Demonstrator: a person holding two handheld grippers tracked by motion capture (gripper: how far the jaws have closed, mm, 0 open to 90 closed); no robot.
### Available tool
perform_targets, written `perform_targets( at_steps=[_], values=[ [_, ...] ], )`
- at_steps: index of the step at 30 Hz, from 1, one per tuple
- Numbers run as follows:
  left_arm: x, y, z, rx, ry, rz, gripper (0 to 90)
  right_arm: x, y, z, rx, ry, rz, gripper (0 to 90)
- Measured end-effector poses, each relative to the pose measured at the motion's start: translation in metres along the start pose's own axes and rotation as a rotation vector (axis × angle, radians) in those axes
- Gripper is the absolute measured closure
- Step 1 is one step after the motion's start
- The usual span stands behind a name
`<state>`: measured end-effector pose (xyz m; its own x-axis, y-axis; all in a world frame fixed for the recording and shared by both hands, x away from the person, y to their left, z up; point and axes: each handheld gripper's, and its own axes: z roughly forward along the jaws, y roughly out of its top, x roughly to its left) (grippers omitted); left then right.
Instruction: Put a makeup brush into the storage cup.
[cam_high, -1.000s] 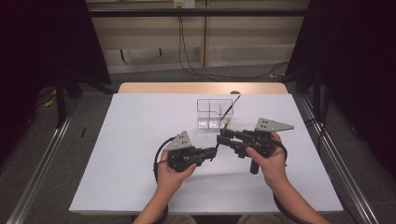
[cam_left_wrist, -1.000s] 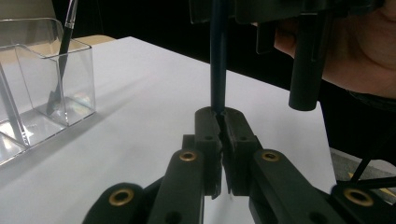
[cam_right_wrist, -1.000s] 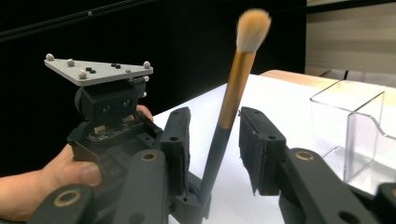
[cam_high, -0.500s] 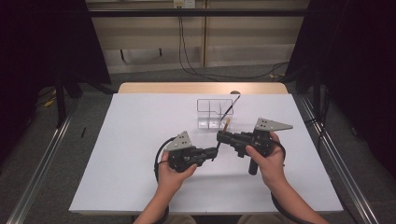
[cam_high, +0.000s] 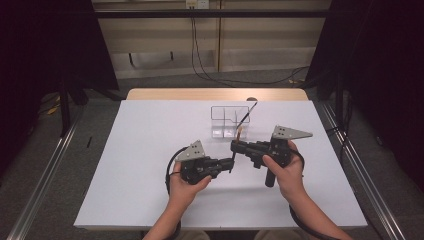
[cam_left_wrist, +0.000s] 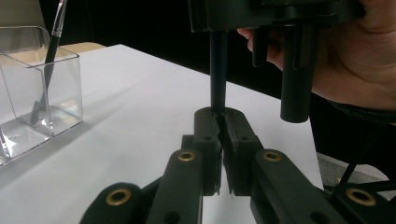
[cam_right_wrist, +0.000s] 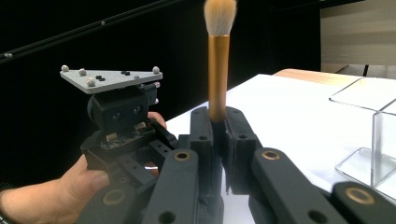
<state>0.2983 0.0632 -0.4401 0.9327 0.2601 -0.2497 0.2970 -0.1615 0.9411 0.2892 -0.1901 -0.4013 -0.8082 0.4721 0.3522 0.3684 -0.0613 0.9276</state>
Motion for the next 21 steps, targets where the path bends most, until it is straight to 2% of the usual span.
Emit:
perform_targets(
  at_steps=[6,10,13,16,21],
  values=[
    [0.000,0.001,-0.002,-0.022,-0.022,-0.002,78.0,0.003,0.001,0.000,0.003,0.014,-0.012,83.8],
    [-0.002,0.003,-0.004,-0.016,-0.011,0.001,72.3,0.004,0.001,0.001,0.007,0.013,-0.016,83.9],
    [0.000,0.003,-0.006,-0.036,-0.026,-0.008,66.3,0.004,0.002,0.001,0.004,0.010,-0.022,83.9],
    [0.000,0.004,-0.008,-0.036,-0.020,-0.001,61.5,0.004,0.002,0.001,0.003,0.010,-0.025,83.9],
    [0.003,0.005,-0.012,-0.064,-0.021,-0.007,53.2,0.003,0.003,0.000,0.000,0.012,-0.023,83.8]
  ],
)
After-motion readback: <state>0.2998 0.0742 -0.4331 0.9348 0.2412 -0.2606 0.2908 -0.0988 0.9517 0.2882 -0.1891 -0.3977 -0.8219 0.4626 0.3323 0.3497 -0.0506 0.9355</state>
